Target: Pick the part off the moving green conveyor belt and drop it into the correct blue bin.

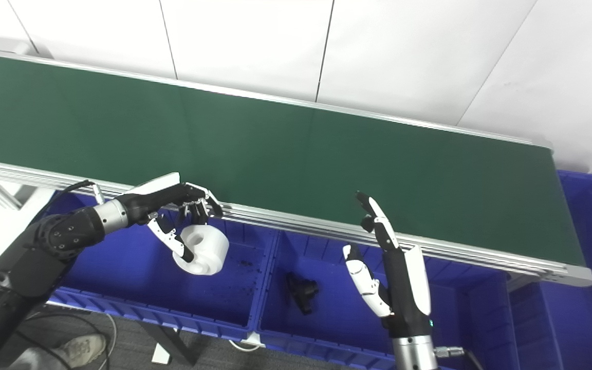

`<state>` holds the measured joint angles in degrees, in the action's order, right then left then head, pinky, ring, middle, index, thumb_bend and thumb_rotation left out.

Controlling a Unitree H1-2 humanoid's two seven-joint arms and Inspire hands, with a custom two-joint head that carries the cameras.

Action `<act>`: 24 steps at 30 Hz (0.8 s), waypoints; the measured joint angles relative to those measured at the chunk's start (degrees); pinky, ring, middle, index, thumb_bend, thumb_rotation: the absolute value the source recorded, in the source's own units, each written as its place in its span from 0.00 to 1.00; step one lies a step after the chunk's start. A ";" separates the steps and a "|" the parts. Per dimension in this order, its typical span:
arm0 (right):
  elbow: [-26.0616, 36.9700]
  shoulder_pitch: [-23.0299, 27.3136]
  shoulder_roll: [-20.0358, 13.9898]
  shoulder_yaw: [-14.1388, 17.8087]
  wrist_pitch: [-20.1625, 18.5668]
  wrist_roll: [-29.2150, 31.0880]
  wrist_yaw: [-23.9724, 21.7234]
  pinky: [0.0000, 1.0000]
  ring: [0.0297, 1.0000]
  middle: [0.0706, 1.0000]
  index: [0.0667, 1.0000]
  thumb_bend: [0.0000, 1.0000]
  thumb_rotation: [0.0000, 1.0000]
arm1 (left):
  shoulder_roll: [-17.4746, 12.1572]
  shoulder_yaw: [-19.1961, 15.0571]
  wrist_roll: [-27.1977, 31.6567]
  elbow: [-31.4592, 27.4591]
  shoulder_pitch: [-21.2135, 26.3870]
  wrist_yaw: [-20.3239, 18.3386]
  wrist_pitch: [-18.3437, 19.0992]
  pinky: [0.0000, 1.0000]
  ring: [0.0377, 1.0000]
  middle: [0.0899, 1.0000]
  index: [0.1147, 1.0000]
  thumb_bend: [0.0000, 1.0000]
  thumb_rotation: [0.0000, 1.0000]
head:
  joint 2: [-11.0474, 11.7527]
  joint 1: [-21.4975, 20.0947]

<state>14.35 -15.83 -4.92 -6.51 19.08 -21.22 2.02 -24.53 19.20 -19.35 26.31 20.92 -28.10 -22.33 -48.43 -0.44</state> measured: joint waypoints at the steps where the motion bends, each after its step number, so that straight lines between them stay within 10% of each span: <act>1: 0.00 -0.04 0.00 0.00 0.00 0.01 0.00 0.88 0.92 0.92 0.91 0.41 0.91 | -0.13 0.09 0.12 0.01 0.00 -0.30 -0.07 0.77 0.85 0.85 0.82 0.73 0.45 | -0.09 0.00; 14: 0.18 -0.36 0.09 -0.05 -0.19 0.13 -0.14 0.88 0.92 0.92 0.91 0.41 0.91 | -2.13 1.47 1.62 0.12 -1.53 -5.85 0.79 0.84 0.91 0.93 0.90 0.84 0.69 | -0.53 -0.17; 17: 0.18 -0.36 0.10 -0.05 -0.20 0.14 -0.14 0.87 0.92 0.92 0.91 0.41 0.91 | -2.12 1.19 2.39 0.04 -1.54 -6.22 0.79 0.79 0.85 0.86 0.84 0.80 0.66 | -0.53 -0.09; 21: 0.18 -0.38 0.10 -0.05 -0.34 0.17 -0.25 0.87 0.92 0.92 0.91 0.42 0.93 | -1.96 -0.90 7.30 -1.76 -2.46 -6.82 0.68 0.55 0.58 0.61 0.62 0.65 0.27 | -0.62 -0.35; 24: 0.19 -0.39 0.18 -0.06 -0.40 0.16 -0.26 0.87 0.92 0.92 0.91 0.42 0.92 | -1.31 -2.41 12.61 -4.61 -4.05 -6.95 -0.66 0.55 0.61 0.65 0.65 0.64 0.21 | -0.79 -0.96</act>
<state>14.54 -16.22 -4.73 -6.57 18.68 -21.06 1.76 -25.84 16.79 -6.75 21.71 16.87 -35.06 -22.99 -49.22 -1.40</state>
